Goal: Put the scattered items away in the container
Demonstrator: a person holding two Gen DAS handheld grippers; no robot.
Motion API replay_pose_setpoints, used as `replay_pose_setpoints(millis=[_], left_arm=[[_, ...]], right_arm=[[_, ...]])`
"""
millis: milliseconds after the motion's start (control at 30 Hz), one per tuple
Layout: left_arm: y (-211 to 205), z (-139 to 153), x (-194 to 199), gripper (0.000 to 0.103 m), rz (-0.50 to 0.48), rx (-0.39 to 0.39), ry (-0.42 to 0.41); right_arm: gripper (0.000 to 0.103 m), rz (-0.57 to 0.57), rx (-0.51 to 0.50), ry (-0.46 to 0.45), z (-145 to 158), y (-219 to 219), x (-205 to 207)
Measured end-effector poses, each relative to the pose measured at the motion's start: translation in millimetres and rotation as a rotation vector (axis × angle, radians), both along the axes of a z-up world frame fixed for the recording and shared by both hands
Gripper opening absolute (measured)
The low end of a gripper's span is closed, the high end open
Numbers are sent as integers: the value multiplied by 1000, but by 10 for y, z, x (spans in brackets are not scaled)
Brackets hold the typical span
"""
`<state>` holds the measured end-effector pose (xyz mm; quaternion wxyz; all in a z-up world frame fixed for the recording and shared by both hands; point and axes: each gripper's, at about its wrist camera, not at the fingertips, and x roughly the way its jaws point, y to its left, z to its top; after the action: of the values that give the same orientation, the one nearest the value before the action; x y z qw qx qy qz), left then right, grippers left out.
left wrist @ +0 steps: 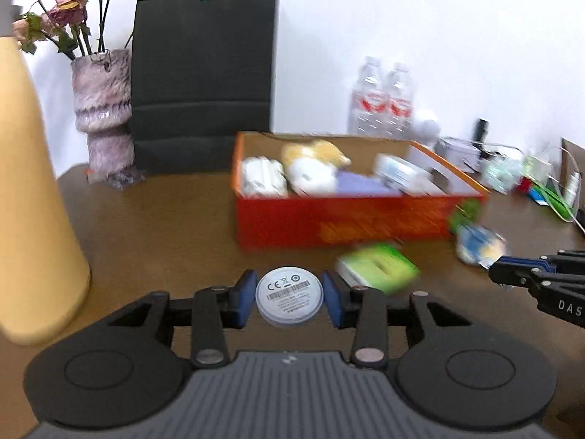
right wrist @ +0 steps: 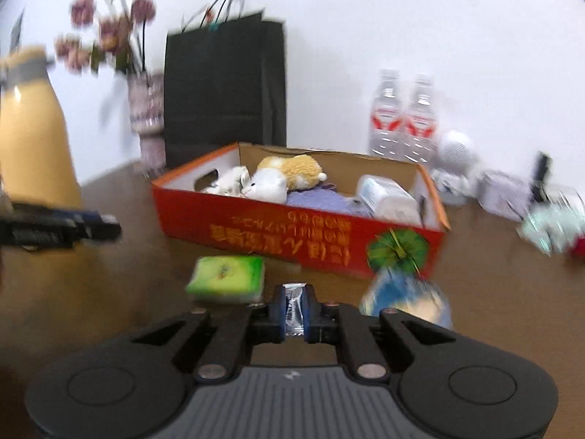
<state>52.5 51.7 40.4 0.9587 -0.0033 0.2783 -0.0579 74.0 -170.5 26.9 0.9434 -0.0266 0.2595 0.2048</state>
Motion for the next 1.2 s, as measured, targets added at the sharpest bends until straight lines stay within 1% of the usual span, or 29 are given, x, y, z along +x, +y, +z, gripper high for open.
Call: replay_pose_setpoints(millis=[100,167,200,267,367,433,500,567,600,633,667,700,767,833,900,967,1000,1100,1133,1167,1200], left_arm=[[-252,-66,-342,40,13,-14,1],[-385,-69,-505,40,15,-27,-7],[-453,-58,-570,40,8,-13,-20],[-566,-26,-665,40,-8,28,-53],[-611,74,-680,40,-22,33,-80],[-590,245,-535,40,-54,31,-105],[-505,492,-234,40,-89,6,-112],[-413,760,232,40,-123,-35,-69],[-382,860,491,40,-136,-52,-34],[-369,941,778,40,-147,-60,7],[-376,987,1075,40,-153,-63,57],[-410,989,1371,40,-167,-64,122],[-543,872,1964,40,-165,-60,269],[-690,682,2379,40,-166,-67,374],[-799,485,2669,40,-151,-98,457],[-877,311,2812,40,-147,-121,514],[-917,252,2861,40,-146,-114,533],[-1026,106,2944,41,-157,-59,568],[-1035,73,2969,43,-154,-64,582],[-1026,52,2988,48,-149,-85,595],[-1000,46,3006,61,-143,-105,612]], right_arm=[[8,-23,57,23,-87,-115,-408],[8,-4,43,7,-119,-94,-593],[8,9,30,-9,-128,-80,-674],[8,22,33,-24,-118,-88,-760],[8,25,54,-16,-72,-139,-783],[8,22,67,-26,2,-197,-753],[8,23,104,-40,205,-290,-583],[8,24,110,-69,526,-360,-281],[8,15,102,-87,688,-380,-100],[8,8,87,-85,843,-384,126],[8,9,73,-52,985,-373,387],[8,12,86,4,1102,-373,673],[8,56,123,188,1230,-343,1316],[8,70,124,380,1188,-265,1947],[8,11,74,507,1027,-200,2385],[8,-41,-7,579,826,-117,2660],[8,-56,-34,602,737,-87,2731],[9,-69,-68,656,500,-75,2829],[10,-71,-80,671,439,-70,2867],[14,-82,-86,688,386,-66,2910],[21,-101,-89,709,340,-75,2954]])
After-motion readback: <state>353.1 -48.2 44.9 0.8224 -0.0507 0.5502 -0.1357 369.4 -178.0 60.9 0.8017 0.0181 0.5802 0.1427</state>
